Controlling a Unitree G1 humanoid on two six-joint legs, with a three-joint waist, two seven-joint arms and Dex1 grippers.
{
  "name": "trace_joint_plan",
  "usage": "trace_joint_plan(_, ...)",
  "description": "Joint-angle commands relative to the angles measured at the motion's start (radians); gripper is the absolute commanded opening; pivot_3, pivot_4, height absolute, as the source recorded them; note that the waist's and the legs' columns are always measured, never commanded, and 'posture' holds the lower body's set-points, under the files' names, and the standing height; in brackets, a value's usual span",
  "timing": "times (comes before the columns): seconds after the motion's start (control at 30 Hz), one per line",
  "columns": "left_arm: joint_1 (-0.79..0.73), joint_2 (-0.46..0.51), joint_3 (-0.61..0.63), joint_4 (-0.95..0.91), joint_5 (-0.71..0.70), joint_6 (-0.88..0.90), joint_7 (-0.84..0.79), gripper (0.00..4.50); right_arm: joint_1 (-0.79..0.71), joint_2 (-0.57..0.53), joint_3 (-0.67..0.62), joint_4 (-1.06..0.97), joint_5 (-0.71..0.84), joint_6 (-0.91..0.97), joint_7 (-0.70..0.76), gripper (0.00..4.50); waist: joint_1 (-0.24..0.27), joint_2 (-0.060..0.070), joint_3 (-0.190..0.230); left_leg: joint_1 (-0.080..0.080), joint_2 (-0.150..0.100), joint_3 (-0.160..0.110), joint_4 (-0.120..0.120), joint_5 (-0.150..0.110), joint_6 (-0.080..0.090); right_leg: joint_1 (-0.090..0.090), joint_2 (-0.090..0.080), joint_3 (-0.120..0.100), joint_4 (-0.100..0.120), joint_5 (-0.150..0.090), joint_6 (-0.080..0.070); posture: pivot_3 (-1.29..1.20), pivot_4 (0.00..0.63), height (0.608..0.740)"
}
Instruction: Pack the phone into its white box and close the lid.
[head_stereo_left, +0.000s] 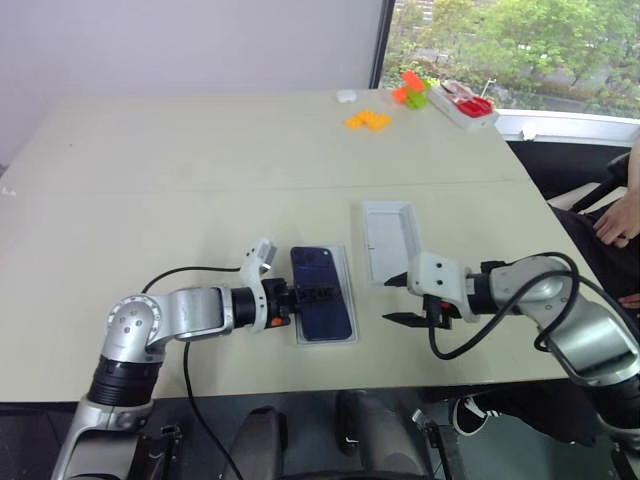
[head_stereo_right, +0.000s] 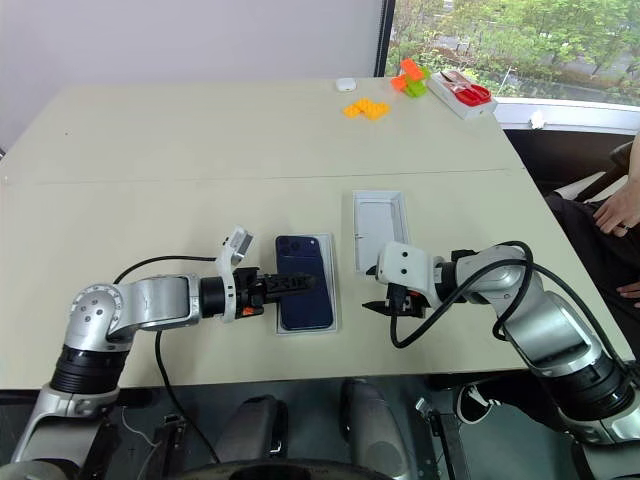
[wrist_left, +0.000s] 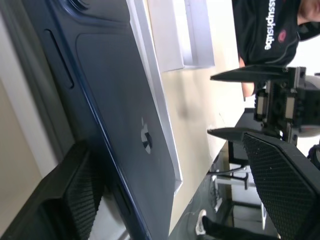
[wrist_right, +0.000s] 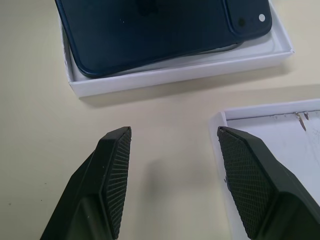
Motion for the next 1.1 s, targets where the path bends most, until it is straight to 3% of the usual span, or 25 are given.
trace_joint_plan(0.03,-0.008,0.099,0.009,-0.046,0.000,0.015,-0.079,4.47,-0.018,0.004,0.001,-0.002,0.004,-0.020,0.002,2.90,0.001,0.000,0.000,0.000,0.000,0.000,0.000,0.000,0.000,0.000,0.000,0.000,0.000,0.000,0.000,0.00,0.150,0.734)
trace_joint_plan(0.23,-0.014,0.192,0.016,-0.054,0.000,-0.007,-0.158,4.47,-0.034,0.012,0.015,0.014,0.002,-0.032,0.002,2.90,0.002,0.000,0.000,0.000,0.000,0.000,0.000,0.000,0.000,0.000,-0.001,-0.001,-0.001,0.000,0.000,0.00,0.150,0.734)
trace_joint_plan(0.53,0.020,0.292,0.192,-0.023,0.015,-0.143,-0.120,4.47,-0.052,0.026,0.018,0.029,0.002,-0.035,-0.011,2.90,-0.001,0.000,0.000,0.000,0.000,0.000,0.000,0.000,0.000,-0.001,-0.001,-0.001,-0.001,0.000,0.000,0.00,0.150,0.734)
trace_joint_plan(0.73,0.127,0.306,0.275,-0.109,0.493,-0.312,-0.278,4.47,-0.090,0.076,0.004,0.055,0.007,-0.021,-0.051,2.90,0.001,0.001,0.001,0.000,0.000,0.001,0.000,0.000,0.000,-0.001,-0.001,0.000,-0.001,0.000,0.000,0.00,0.150,0.734)
trace_joint_plan(0.83,0.144,0.290,0.273,-0.093,0.590,-0.329,-0.336,4.50,-0.120,0.115,-0.002,0.077,0.020,0.011,-0.079,1.95,0.002,0.001,0.001,0.000,0.000,0.001,0.000,0.000,0.000,-0.001,-0.001,0.000,-0.001,0.000,0.000,0.00,0.150,0.734)
trace_joint_plan(0.97,0.221,0.341,0.147,-0.199,0.888,-0.399,-0.517,4.50,-0.151,0.169,0.030,0.065,0.005,0.053,-0.125,0.01,0.000,0.001,0.001,-0.001,0.000,0.001,-0.001,0.000,0.000,-0.003,-0.001,0.000,-0.002,0.000,0.000,0.00,0.150,0.734)
trace_joint_plan(1.1,0.256,0.304,0.103,-0.231,1.031,-0.450,-0.597,4.50,-0.159,0.189,0.068,0.050,-0.029,0.053,-0.156,0.01,0.001,0.001,0.001,-0.003,0.000,0.002,-0.002,0.000,0.000,-0.005,-0.001,0.000,-0.003,0.000,0.000,0.00,0.150,0.734)
